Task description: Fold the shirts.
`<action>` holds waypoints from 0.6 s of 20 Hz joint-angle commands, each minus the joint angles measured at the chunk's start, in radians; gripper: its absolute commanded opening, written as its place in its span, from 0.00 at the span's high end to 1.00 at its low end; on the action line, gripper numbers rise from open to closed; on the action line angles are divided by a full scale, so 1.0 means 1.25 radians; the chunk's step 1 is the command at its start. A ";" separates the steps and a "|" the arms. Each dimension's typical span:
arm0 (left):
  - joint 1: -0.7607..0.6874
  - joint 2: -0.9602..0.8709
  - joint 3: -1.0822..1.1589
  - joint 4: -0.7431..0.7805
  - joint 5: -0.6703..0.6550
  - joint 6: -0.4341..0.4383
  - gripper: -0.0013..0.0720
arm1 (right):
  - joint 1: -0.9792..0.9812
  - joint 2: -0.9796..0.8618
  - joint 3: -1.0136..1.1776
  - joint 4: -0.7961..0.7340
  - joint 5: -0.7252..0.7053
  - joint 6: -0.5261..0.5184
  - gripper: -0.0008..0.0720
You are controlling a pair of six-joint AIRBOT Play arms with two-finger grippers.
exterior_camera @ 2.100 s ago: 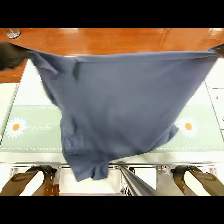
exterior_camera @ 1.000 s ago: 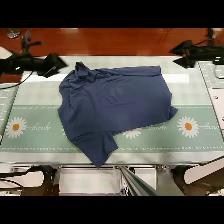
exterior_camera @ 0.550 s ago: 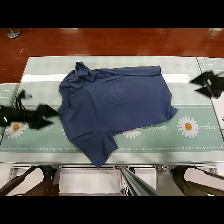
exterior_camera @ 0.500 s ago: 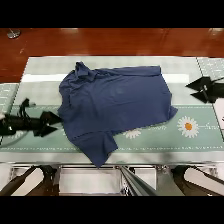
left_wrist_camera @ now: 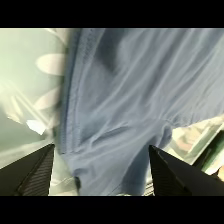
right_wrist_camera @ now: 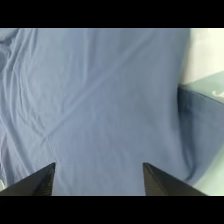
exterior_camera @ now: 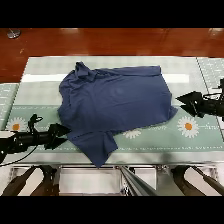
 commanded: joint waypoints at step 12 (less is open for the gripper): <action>-0.136 0.004 0.064 -0.188 0.108 0.104 0.95 | -0.001 0.006 -0.010 -0.165 -0.083 0.131 0.13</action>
